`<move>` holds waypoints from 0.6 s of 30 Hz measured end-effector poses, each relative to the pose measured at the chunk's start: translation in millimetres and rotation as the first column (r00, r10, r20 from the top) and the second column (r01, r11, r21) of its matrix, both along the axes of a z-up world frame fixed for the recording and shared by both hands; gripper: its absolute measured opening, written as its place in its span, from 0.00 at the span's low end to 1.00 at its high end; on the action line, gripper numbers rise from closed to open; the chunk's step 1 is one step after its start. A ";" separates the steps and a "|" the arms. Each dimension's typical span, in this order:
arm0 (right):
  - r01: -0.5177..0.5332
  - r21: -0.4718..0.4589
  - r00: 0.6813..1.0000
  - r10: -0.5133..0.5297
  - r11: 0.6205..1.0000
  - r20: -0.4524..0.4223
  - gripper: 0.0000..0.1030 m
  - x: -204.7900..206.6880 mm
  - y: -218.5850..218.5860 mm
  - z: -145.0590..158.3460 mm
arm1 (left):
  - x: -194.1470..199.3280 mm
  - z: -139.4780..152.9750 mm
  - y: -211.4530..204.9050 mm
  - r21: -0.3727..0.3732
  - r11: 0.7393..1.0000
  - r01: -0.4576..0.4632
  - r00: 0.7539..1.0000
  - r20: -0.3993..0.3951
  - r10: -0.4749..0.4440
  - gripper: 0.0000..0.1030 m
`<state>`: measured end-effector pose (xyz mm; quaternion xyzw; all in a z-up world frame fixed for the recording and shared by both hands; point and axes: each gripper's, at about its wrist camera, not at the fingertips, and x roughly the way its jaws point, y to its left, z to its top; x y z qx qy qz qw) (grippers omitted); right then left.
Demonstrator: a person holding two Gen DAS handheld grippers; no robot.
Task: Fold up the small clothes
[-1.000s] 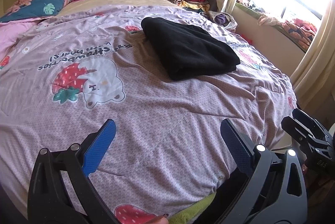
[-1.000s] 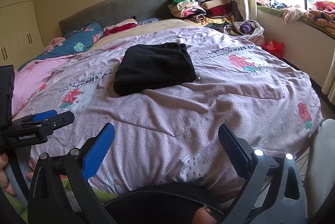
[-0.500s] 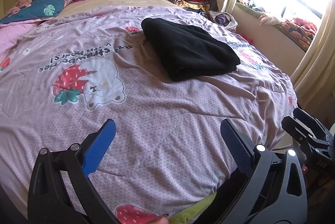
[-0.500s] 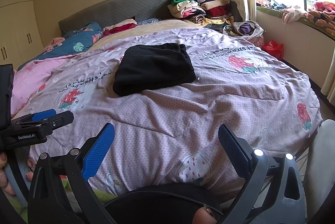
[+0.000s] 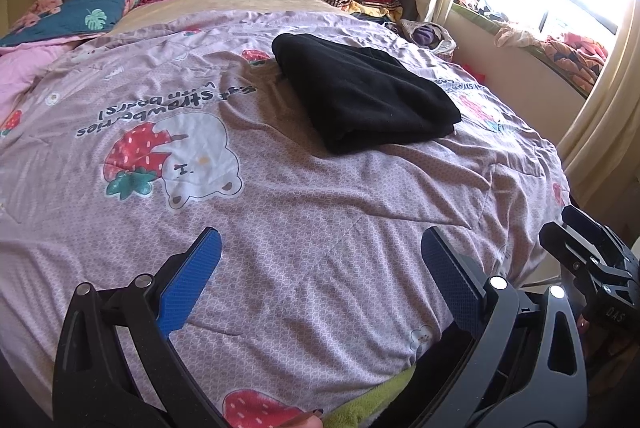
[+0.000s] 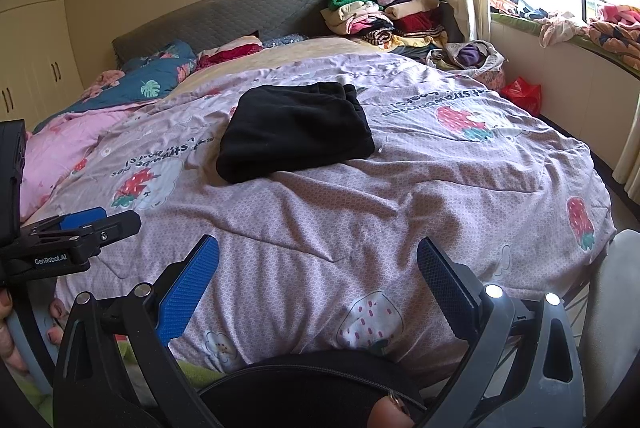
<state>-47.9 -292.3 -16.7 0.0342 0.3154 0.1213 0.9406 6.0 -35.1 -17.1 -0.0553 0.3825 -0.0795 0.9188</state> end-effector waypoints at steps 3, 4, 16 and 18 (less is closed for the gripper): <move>0.000 -0.001 1.000 0.000 1.000 0.001 0.96 0.1 0.1 0.1 | -0.1 0.2 -0.4 -0.001 1.000 0.000 1.000 0.002 0.000 0.91; -0.001 -0.001 1.000 0.001 1.000 0.001 0.96 -0.2 0.0 0.1 | -0.2 0.2 -0.5 0.000 1.000 -0.001 1.000 0.002 0.001 0.91; 0.006 0.003 1.000 -0.006 1.000 0.000 0.96 0.5 -2.5 -0.3 | -0.2 0.0 3.0 0.007 1.000 -0.007 1.000 0.004 0.007 0.91; 0.010 0.007 1.000 -0.010 1.000 0.000 0.96 0.6 -3.3 -0.4 | -0.1 -0.5 3.5 0.009 1.000 -0.012 1.000 0.002 0.012 0.91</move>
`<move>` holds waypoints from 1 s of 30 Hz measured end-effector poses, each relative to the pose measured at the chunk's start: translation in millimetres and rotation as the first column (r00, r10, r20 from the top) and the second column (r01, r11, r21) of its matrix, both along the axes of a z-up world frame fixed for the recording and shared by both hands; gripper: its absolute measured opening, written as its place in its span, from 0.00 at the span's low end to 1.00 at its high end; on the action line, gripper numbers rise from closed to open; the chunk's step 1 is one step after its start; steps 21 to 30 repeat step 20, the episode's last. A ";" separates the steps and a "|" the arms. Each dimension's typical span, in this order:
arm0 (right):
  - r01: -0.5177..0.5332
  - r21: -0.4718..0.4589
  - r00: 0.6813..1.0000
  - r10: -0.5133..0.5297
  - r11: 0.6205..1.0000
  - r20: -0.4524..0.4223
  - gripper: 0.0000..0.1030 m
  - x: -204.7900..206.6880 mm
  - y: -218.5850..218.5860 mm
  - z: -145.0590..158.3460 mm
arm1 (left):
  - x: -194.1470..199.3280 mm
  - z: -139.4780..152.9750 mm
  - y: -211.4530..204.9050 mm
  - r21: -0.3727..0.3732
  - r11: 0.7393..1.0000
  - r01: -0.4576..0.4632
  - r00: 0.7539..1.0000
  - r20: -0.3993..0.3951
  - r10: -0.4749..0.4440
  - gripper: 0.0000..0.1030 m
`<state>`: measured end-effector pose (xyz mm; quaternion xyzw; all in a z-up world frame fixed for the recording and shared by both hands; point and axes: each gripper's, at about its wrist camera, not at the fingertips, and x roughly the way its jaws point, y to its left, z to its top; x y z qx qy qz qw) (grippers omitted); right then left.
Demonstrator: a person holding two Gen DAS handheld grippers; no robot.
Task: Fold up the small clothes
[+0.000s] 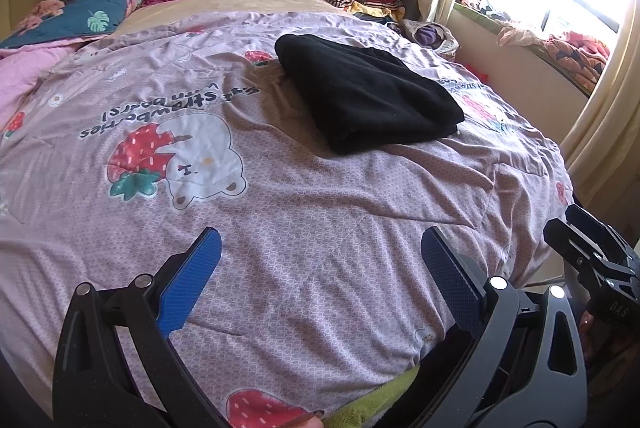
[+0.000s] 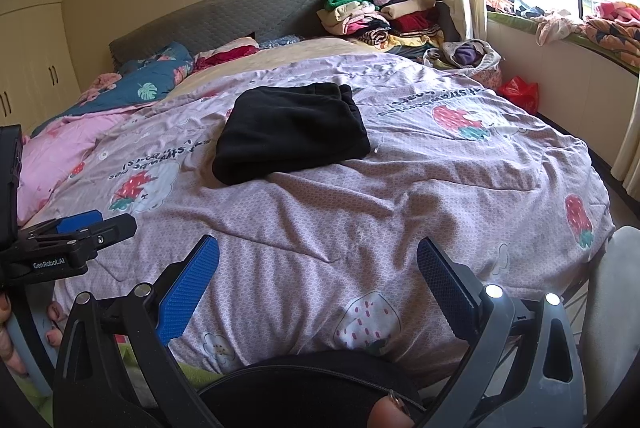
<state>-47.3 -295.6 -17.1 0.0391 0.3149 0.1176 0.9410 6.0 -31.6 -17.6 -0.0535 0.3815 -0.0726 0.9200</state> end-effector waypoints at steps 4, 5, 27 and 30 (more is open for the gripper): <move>0.018 0.011 1.000 -0.018 1.000 -0.002 0.96 1.0 -5.4 0.3 | 1.9 -2.6 1.8 0.009 1.000 -0.023 1.000 -0.016 0.023 0.91; 0.028 0.019 1.000 -0.027 0.999 -0.003 0.96 1.5 -8.7 0.5 | 3.3 -4.0 3.6 0.010 1.000 -0.027 0.999 -0.022 0.028 0.91; 0.869 -0.036 0.484 -0.863 0.493 -0.143 0.96 14.4 -361.8 -22.4 | 57.4 -4.1 295.1 0.151 0.732 -0.664 0.741 0.004 0.672 0.91; 0.869 -0.036 0.484 -0.863 0.493 -0.143 0.96 14.4 -361.8 -22.4 | 57.4 -4.1 295.1 0.151 0.732 -0.664 0.741 0.004 0.672 0.91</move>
